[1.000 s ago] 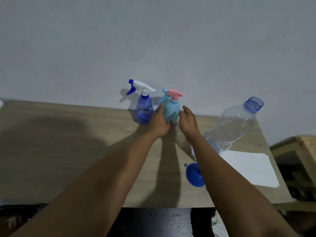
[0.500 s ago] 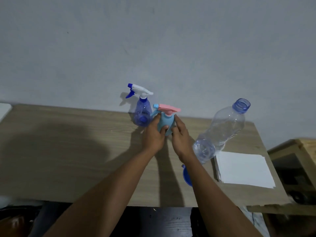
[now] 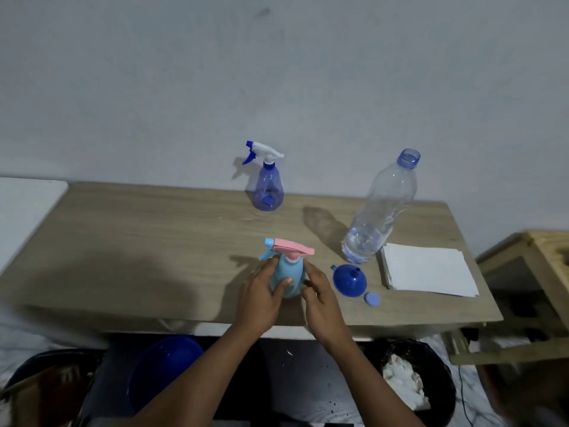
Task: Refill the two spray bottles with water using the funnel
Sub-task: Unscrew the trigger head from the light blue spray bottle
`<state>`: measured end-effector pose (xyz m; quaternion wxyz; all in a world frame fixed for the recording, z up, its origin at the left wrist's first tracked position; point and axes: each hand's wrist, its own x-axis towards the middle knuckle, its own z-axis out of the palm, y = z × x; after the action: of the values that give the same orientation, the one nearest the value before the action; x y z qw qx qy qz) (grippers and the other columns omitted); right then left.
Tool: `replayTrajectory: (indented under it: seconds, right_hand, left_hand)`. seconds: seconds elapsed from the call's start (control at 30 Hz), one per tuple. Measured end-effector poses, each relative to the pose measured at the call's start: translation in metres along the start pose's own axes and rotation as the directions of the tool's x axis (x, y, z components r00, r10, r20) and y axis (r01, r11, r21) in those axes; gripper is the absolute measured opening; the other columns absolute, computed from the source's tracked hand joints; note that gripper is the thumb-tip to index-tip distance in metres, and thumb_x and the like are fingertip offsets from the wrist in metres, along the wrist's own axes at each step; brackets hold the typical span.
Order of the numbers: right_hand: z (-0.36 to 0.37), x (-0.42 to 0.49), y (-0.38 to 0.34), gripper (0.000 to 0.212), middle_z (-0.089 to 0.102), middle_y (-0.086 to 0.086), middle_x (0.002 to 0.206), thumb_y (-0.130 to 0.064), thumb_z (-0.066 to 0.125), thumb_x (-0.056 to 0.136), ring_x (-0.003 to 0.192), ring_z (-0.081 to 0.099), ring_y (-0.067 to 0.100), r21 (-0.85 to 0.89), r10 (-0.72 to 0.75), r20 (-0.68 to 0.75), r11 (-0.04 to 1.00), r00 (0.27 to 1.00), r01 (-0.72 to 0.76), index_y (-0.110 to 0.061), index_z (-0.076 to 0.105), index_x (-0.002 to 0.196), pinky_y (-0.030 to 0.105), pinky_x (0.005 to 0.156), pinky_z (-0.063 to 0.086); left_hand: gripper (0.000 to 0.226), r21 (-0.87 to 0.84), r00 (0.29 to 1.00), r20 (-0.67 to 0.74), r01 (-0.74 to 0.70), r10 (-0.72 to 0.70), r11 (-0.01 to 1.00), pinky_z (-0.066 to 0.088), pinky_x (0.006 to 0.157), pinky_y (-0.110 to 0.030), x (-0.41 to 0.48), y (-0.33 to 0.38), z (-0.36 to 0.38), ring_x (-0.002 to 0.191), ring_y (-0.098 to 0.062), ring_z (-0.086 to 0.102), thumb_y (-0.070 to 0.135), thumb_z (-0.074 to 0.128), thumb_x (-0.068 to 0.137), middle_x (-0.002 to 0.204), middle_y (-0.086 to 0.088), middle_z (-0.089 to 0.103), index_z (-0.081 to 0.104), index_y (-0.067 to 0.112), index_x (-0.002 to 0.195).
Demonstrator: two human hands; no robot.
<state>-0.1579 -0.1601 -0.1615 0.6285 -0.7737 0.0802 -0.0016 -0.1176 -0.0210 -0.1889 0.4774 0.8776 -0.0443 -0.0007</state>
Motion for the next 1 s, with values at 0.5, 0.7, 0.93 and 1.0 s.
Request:
replayTrajectory:
  seconds: [0.5,0.7,0.93,1.0]
  right_hand:
    - [0.011,-0.017,0.017,0.042,0.061,-0.009,0.133,-0.015,0.054,0.092,0.12,0.058,0.003,-0.006,0.062,-0.015,0.998,0.998,-0.062,-0.025,0.059,0.133,0.018,0.098,0.048]
    - [0.033,0.002,-0.007,0.039,0.07,-0.01,0.102,-0.027,0.085,0.076,0.096,0.065,0.001,0.035,0.008,-0.219,0.999,0.976,0.0,-0.021,0.067,0.109,0.012,0.079,0.05]
    - [0.035,0.006,-0.001,0.024,0.07,-0.01,0.101,-0.02,0.077,0.084,0.098,0.066,0.008,0.003,-0.11,-0.213,0.994,0.971,0.113,-0.026,0.07,0.106,0.026,0.083,0.053]
    - [0.027,0.008,0.0,0.023,0.07,-0.011,0.106,-0.017,0.073,0.089,0.104,0.065,0.011,-0.026,-0.168,-0.123,0.986,0.978,0.166,-0.025,0.071,0.111,0.03,0.087,0.053]
  left_hand:
    - [0.042,-0.009,0.994,0.105,0.008,-0.007,1.0,0.045,0.097,-0.026,-0.022,-0.011,-0.009,0.117,-0.004,0.054,0.037,0.066,0.089,0.128,0.013,0.058,0.051,0.034,0.128]
    - [0.043,-0.033,0.991,0.125,0.048,-0.044,0.998,0.052,0.086,-0.029,-0.014,-0.004,-0.01,0.104,-0.008,0.06,0.017,0.07,0.081,0.115,0.017,0.063,0.057,0.033,0.119]
    - [0.044,-0.023,0.991,0.123,0.064,-0.061,0.998,0.052,0.089,-0.027,-0.014,-0.013,-0.009,0.107,-0.007,0.061,0.018,0.07,0.084,0.119,0.012,0.064,0.058,0.03,0.124]
    - [0.05,-0.001,0.989,0.134,0.071,-0.07,0.997,0.051,0.093,-0.032,-0.013,-0.017,-0.009,0.111,-0.01,0.06,0.017,0.068,0.084,0.123,0.009,0.063,0.056,0.028,0.13]
